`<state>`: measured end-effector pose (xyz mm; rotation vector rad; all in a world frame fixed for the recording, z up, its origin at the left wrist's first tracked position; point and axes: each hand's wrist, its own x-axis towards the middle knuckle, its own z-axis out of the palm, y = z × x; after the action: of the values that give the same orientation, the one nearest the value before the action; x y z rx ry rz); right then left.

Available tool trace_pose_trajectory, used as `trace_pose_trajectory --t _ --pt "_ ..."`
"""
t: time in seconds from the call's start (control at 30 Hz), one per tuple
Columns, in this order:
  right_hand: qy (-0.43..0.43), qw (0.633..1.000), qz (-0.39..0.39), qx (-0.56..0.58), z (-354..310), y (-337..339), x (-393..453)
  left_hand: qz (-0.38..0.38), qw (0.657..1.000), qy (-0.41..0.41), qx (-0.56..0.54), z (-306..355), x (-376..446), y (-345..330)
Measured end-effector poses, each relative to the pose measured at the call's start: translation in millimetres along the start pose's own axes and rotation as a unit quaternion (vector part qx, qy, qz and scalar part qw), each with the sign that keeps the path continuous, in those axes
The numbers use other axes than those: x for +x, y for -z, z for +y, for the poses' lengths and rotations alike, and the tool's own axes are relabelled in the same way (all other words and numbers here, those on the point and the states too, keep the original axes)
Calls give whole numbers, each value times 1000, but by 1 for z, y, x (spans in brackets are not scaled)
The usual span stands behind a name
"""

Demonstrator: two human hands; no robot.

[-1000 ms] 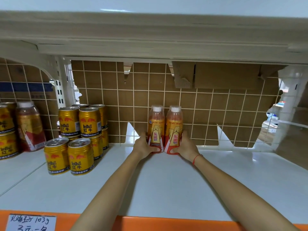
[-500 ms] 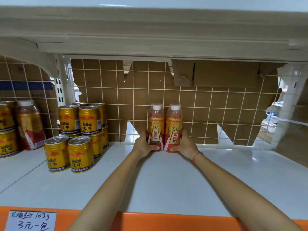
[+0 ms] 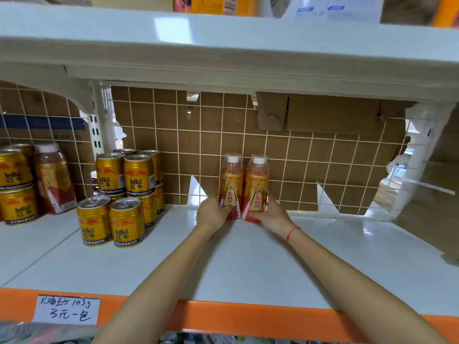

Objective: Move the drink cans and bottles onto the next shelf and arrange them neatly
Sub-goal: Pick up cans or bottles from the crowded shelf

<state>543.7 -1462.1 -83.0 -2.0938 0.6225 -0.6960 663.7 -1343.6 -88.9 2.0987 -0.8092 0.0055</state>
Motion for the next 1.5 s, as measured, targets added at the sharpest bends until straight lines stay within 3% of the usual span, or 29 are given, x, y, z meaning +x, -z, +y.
trace_pose_trajectory --t 0.2,0.4,0.73,1.13,1.5 --pt "58 995 13 -74 -33 8 -38 49 998 -46 14 23 -39 35" --pt "109 985 24 -130 -77 26 -77 74 996 -37 32 36 -77 77" --pt "125 977 -31 -172 -122 32 -118 100 981 -104 133 31 -131 136" --pt "151 972 -69 -166 -167 -9 -157 130 976 -94 147 4 -180 192" --pt "163 971 -106 -140 -238 -111 -197 135 974 -44 174 -68 -224 297"
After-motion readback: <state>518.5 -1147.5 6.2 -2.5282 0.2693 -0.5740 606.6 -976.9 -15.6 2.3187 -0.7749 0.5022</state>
